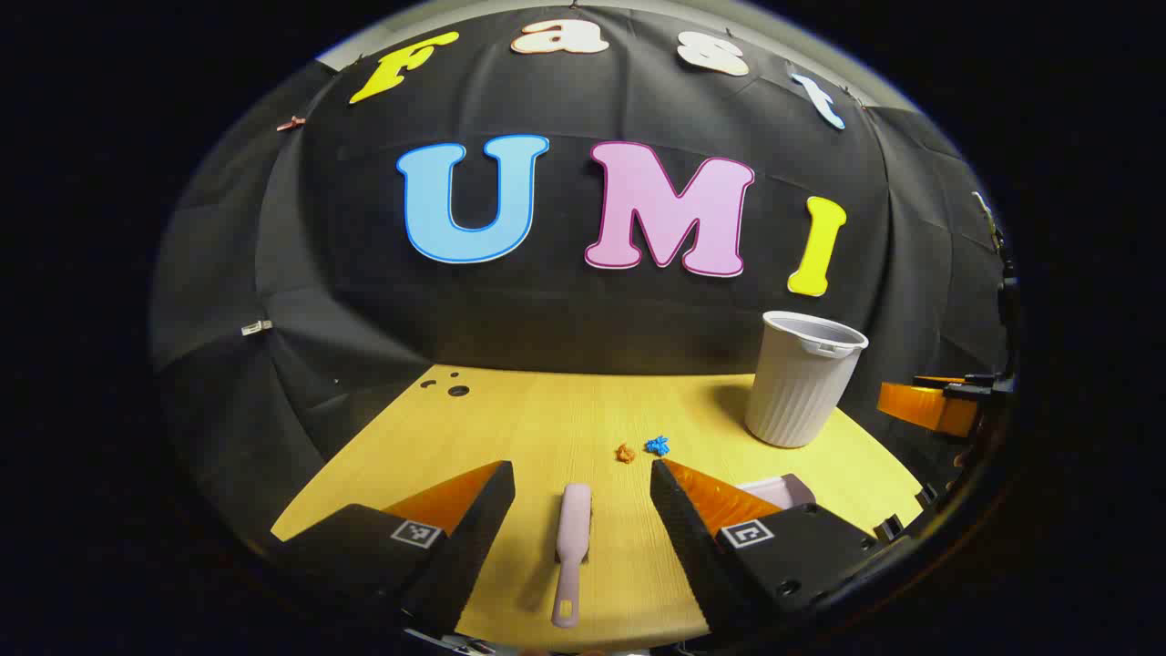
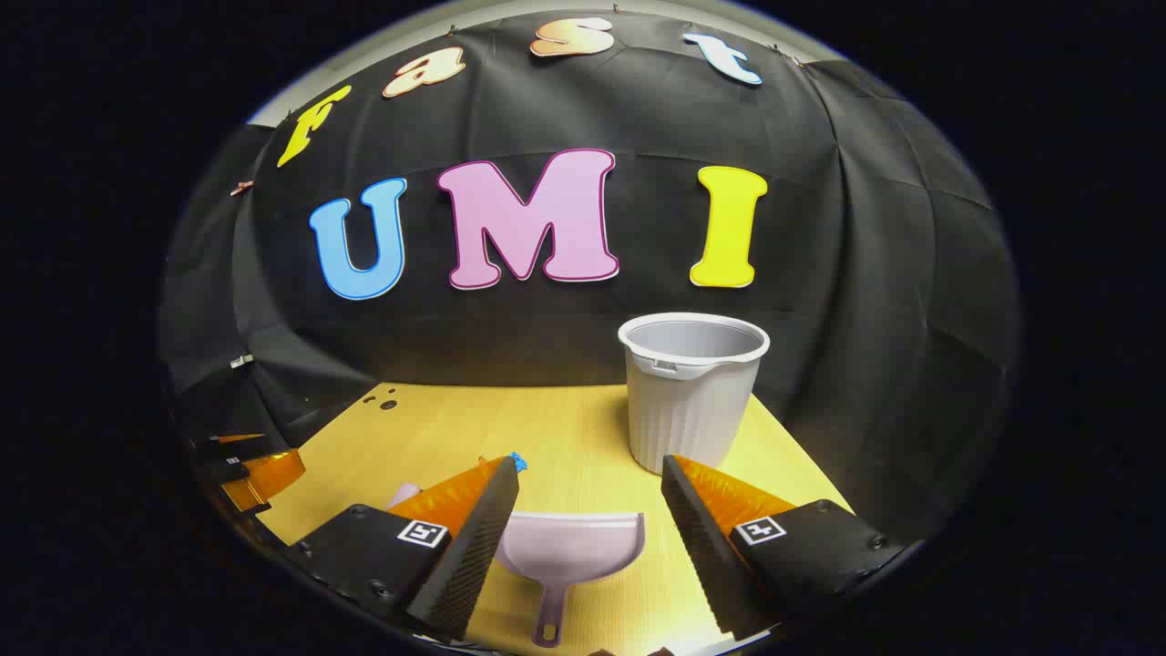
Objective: Pick up the small broom and dustpan from the desktop, sweep the trash into the dustpan with the broom, and then empty the trash into the garbage bin.
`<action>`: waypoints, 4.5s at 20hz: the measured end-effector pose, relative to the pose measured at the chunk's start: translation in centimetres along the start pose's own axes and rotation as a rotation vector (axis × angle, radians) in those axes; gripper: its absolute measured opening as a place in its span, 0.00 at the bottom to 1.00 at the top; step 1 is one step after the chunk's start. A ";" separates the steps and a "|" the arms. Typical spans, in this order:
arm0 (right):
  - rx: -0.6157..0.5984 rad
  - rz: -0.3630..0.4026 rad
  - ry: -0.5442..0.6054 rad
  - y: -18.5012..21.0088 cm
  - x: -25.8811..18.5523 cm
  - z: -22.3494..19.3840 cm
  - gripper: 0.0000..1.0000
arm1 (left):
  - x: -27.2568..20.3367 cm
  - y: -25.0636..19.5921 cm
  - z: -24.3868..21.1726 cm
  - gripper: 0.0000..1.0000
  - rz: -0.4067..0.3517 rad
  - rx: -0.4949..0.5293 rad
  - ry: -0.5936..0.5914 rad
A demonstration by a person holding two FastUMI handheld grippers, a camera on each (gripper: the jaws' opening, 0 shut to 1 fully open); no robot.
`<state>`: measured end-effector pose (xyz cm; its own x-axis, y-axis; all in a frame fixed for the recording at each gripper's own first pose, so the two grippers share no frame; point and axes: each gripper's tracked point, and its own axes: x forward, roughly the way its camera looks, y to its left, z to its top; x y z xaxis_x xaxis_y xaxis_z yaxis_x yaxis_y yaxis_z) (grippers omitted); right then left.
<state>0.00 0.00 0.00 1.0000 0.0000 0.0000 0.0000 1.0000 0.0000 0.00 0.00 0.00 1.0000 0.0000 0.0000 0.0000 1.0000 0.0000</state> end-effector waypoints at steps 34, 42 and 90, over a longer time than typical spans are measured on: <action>-0.027 0.079 0.289 0.2 3.5 -9.8 0.98 | 6.8 3.5 -19.6 0.96 0.009 0.028 0.696; 0.008 0.089 0.385 0.5 3.4 -13.8 0.98 | 8.7 3.4 -23.1 0.89 -0.019 0.083 0.859; -0.003 0.127 0.888 0.6 6.9 -27.4 0.36 | 20.3 5.4 -14.1 0.26 -0.032 0.129 0.668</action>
<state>6.85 0.56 -27.44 0.6240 0.1096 -0.7737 -0.1125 0.9924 0.0498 20.28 5.39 -14.07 0.7847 0.0120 -0.6198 0.0713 0.9914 0.1093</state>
